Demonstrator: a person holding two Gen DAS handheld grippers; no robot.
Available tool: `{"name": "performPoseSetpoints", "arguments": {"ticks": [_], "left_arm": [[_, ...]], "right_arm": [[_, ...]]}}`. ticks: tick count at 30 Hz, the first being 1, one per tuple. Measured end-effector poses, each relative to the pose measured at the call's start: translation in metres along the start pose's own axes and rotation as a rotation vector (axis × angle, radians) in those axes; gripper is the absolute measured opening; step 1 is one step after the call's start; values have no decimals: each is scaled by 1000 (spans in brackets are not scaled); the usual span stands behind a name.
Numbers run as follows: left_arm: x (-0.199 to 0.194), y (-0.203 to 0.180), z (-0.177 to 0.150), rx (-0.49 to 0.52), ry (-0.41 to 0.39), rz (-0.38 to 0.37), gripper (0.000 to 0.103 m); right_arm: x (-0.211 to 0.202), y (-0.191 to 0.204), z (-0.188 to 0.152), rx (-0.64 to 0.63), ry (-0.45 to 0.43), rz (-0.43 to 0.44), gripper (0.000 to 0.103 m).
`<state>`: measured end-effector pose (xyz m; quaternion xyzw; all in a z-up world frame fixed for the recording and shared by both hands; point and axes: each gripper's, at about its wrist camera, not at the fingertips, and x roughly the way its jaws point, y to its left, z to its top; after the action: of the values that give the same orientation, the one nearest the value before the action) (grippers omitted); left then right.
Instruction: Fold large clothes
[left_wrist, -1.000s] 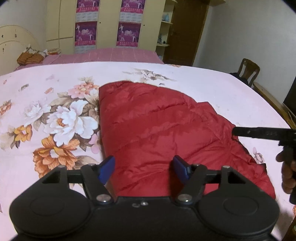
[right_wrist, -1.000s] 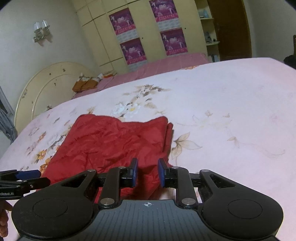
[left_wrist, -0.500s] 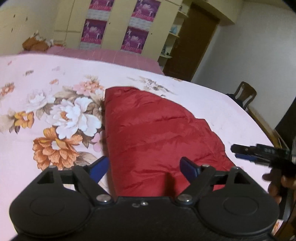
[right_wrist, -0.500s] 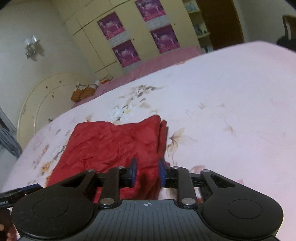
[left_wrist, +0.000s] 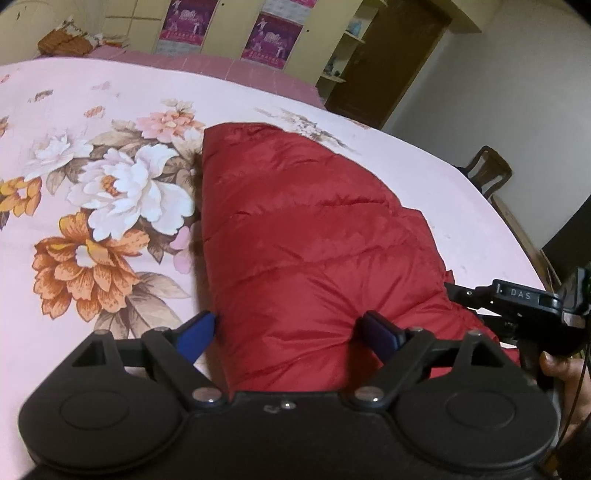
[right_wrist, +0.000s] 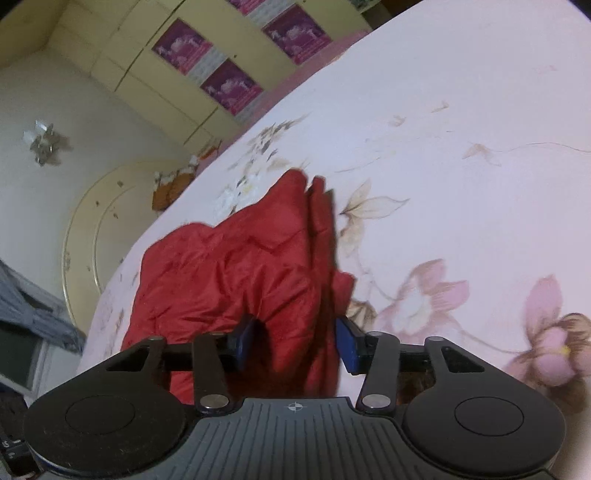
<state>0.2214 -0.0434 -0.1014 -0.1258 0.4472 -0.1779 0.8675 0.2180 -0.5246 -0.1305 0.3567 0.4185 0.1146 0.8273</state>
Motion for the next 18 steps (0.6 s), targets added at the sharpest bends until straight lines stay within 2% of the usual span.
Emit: {"name": "performPoseSetpoints", "arguments": {"ticks": [4,7,11,15,17,18], "left_arm": [[0,1,2,-8,12,-17,89],[6,4,7,-22,15,-40,89],[19,20,14,-112,39,-112,89],[32,43,12,-264,64,-207,85],[35,41,12,-260,60,-206,81],[36,38,13,-248,56,-197,78]], "right_arm": [[-11,-9,2,13,-3,-22,48],[-8,-19,9,60,20,7,52],[3,-15,22,79,76,46,56],[12,-22,28,88,128,128,56],[13,-26,28,92,134,156,55],[15,-24,27,82,136,162,47]]}}
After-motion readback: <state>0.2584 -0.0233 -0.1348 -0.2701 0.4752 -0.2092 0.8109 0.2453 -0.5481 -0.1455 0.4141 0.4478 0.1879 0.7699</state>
